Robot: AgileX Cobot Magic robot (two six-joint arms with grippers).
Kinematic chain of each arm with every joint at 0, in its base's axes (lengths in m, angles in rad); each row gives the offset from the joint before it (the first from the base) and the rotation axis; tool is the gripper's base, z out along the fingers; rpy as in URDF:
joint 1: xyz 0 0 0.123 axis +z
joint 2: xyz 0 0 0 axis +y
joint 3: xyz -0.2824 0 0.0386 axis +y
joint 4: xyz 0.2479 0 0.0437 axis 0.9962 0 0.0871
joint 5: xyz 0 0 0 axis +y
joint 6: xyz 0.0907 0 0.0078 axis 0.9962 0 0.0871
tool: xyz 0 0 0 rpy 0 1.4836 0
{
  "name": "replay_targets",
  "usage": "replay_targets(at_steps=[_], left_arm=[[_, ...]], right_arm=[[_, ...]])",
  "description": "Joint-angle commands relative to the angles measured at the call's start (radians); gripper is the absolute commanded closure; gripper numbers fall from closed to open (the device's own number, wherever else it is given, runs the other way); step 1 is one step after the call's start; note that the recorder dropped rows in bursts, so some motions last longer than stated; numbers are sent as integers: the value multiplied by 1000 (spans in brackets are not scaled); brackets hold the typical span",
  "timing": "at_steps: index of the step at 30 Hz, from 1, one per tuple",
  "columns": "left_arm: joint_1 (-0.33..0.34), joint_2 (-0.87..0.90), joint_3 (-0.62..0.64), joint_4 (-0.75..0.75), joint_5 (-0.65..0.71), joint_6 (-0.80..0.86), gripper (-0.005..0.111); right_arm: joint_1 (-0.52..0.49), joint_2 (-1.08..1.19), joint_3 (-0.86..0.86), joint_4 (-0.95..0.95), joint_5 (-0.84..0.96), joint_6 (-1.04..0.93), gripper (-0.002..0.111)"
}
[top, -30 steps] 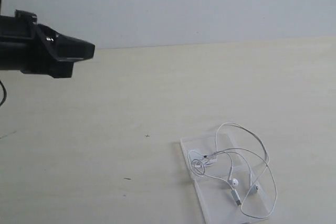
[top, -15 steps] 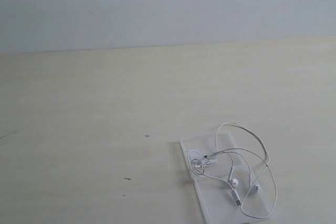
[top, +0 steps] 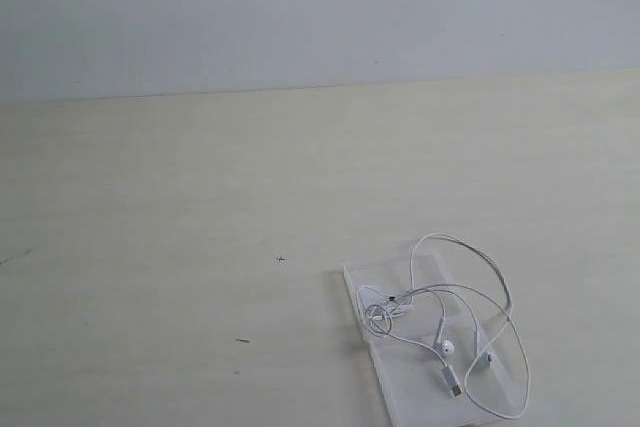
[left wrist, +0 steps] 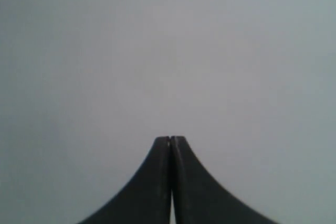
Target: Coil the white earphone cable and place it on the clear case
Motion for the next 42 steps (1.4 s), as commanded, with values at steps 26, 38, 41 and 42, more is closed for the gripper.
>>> replay_targets(at_steps=[26,38,41,42], left_arm=[[81,-236,519,-1440,-124,784,107],[193,-420,726,-1486,-73,775,107],[193,-423,779,-1486,-73,775,107],[193,-423,794,-1488,-73,775,107]], right_arm=[[-5,-6,4,4,-2,-2,108],[-5,-6,4,4,-2,-2,108],[-5,-6,4,4,-2,-2,108],[-5,-6,4,4,-2,-2,108]])
